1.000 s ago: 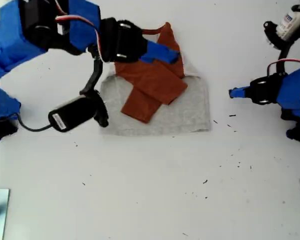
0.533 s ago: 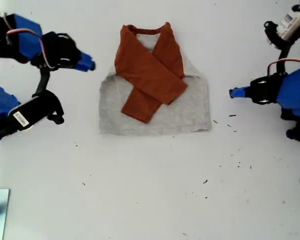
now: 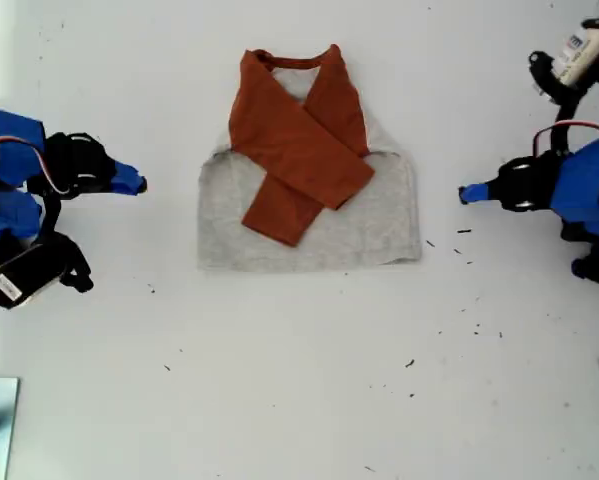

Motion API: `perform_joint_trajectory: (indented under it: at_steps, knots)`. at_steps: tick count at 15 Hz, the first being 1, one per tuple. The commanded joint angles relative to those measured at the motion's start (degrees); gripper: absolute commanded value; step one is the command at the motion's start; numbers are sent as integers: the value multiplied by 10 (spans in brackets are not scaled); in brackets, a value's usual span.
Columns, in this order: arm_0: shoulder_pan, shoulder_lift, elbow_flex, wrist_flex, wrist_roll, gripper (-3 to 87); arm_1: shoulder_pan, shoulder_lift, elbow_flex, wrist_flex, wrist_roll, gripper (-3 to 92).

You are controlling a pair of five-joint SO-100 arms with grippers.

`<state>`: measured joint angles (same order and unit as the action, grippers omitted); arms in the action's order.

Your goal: Fold t shirt

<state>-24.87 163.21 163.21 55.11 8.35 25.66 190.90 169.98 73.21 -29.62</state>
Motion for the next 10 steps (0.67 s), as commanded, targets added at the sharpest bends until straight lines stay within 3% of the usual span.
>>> perform_joint_trajectory:
  at_steps: [1,2,3,4,7,10]
  knots:
    - [76,-207,-334,94,-5,-3,-7,-222,-280,44,-3,36]
    - [105,-309,-477,149,8,88,-25,-352,-424,93,-9,155]
    - [129,-403,-599,194,28,176,-50,-457,-547,131,-18,333]
    - [146,-468,-668,222,33,214,-72,-532,-632,151,-25,394]
    - [174,-527,-607,178,28,240,-107,-621,-638,128,1,348]
    - [200,-563,-500,74,10,237,-136,-641,-503,-10,47,320]
